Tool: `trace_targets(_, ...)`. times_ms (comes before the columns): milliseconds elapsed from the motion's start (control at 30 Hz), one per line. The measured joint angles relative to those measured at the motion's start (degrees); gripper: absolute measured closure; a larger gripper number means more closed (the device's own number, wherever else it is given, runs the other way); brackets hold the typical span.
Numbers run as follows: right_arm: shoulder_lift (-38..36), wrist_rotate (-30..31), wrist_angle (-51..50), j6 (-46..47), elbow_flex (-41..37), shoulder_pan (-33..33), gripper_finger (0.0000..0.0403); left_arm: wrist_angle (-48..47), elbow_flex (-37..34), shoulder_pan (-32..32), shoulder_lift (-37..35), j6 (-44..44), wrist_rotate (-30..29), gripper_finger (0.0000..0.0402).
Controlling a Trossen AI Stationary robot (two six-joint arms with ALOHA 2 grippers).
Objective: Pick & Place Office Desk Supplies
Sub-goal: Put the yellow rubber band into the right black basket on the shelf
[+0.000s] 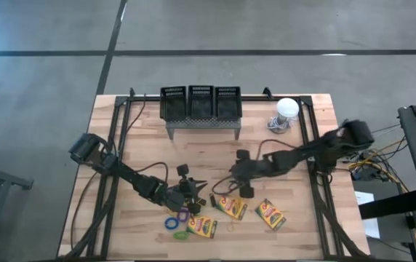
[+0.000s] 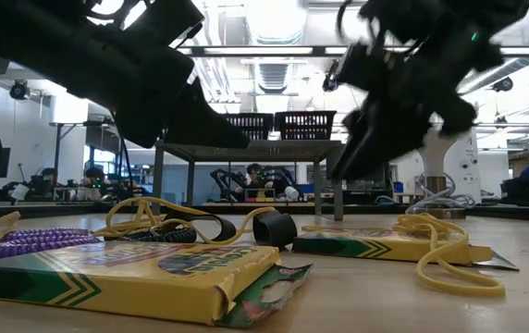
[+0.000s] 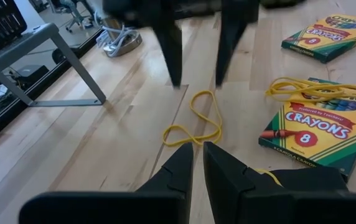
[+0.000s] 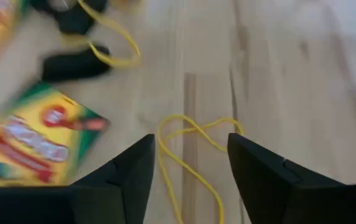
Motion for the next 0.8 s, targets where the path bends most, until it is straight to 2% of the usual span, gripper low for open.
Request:
trace_targets(167, 9.37, -0.37, 0.86, -2.00, 3.11, 0.37, 0.0208, -0.28, -0.02, 0.02, 0.00, -0.02, 0.00, 0.0360)
trace_targets(333, 12.76, -0.52, -1.24, -1.54, 5.86, 0.66, 0.0271, -0.31, -0.04, 0.04, 0.00, -0.02, 0.00, 0.0360)
trace_targets(500, 12.08, -2.15, -3.97, 0.80, 5.94, -0.80, 0.0375, -0.32, -0.04, 0.04, 0.00, -0.49, 0.01, 0.0360)
trace_targets(567, 11.41, -3.69, -4.31, 0.88, 5.83, -1.48, 0.0386, -0.31, -0.04, 0.04, 0.00, -0.66, 0.00, 0.0360)
trace_targets(667, 9.34, -2.83, -6.05, 0.56, 6.03, -1.54, 0.0393, -0.49, -0.04, 0.04, 0.00, -0.88, 0.00, 0.0360)
trace_targets(800, 1.82, -1.35, -4.98, 0.47, 7.46, -1.51, 0.0394, -0.77, -0.04, 0.04, 0.00, -0.90, 0.00, 0.0360)
